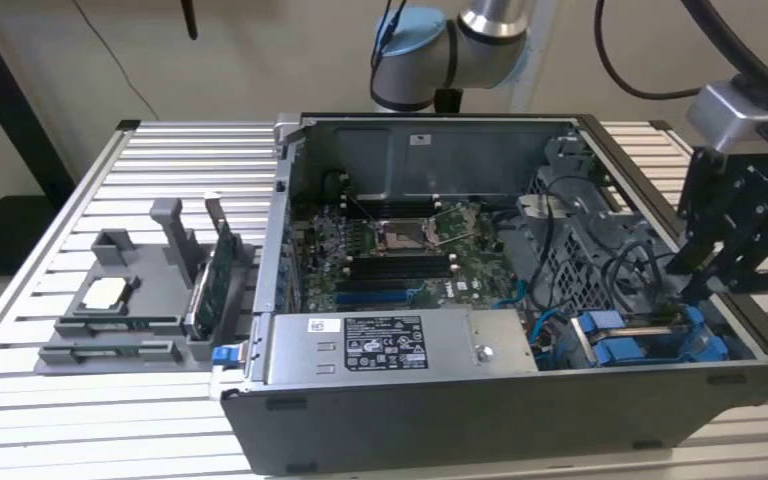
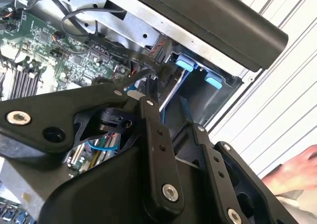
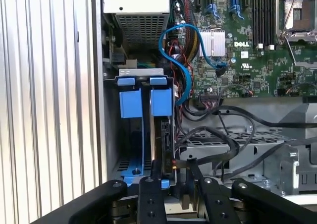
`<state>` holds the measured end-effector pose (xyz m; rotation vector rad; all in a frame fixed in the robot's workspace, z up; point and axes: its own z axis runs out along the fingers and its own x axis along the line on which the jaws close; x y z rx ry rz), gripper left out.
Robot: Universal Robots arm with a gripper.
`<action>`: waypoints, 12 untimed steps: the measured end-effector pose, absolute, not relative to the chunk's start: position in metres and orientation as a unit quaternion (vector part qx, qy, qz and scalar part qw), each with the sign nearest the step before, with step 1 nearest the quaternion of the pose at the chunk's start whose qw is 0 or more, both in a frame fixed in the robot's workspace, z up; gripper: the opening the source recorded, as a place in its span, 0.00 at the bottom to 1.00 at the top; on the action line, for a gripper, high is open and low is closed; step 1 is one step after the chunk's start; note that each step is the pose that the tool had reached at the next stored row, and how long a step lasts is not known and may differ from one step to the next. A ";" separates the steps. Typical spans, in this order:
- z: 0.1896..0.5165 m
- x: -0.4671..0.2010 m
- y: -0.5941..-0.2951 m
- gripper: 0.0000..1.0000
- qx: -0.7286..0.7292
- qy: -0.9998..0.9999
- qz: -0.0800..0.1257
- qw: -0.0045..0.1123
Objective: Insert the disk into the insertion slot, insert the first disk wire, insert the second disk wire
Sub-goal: 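Insert the second disk wire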
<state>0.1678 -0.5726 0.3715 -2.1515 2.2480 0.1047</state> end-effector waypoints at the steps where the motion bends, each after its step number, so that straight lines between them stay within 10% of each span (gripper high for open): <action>1: 0.372 0.168 -0.573 0.34 -0.691 0.722 0.034 0.014; 12: 0.374 0.168 -0.573 0.34 -0.691 0.722 0.034 0.014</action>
